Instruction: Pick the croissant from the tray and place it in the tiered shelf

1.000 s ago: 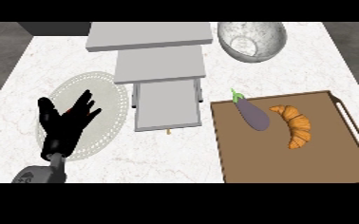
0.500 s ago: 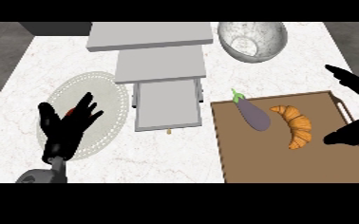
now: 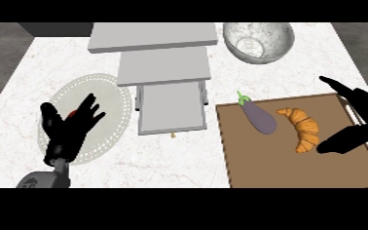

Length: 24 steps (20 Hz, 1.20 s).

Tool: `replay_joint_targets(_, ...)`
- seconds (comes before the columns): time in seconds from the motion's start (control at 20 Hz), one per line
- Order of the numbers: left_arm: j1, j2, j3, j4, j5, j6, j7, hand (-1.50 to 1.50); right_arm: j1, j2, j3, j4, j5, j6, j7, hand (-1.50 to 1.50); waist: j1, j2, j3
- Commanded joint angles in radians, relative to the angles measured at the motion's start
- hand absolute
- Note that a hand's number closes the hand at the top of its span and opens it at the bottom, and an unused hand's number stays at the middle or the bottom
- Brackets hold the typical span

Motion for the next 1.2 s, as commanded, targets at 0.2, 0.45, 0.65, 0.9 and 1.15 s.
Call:
replay_joint_targets(0.2, 0.039, 0.004, 0.039, 0.003, -0.026, -0.027, 0.005, 0.00, 0.043, 0.098, -0.020, -0.063, 0.147, -0.003, 0.072, -1.50, 0.001, 0.003, -0.003)
replay_joint_targets(0.45, 0.012, -0.016, 0.045, 0.052, -0.049, -0.039, -0.021, 0.00, -0.015, 0.188, -0.004, 0.024, 0.234, -0.004, 0.060, -1.50, 0.006, 0.004, -0.003)
replay_joint_targets(0.65, 0.021, -0.063, 0.028, 0.046, -0.078, -0.001, -0.020, 0.00, -0.034, 0.225, -0.012, 0.143, 0.308, -0.024, -0.003, -1.50, 0.008, 0.005, -0.003)
replay_joint_targets(0.9, 0.024, -0.042, 0.050, -0.021, -0.063, -0.026, 0.046, 0.00, 0.003, 0.269, -0.008, 0.200, 0.429, -0.088, -0.053, -1.50, 0.007, 0.004, -0.003)
replay_joint_targets(1.15, 0.014, -0.063, 0.079, 0.061, -0.068, -0.059, -0.009, 0.00, -0.001, 0.254, -0.087, 0.222, 0.449, -0.060, -0.127, -1.50, 0.001, 0.004, -0.003)
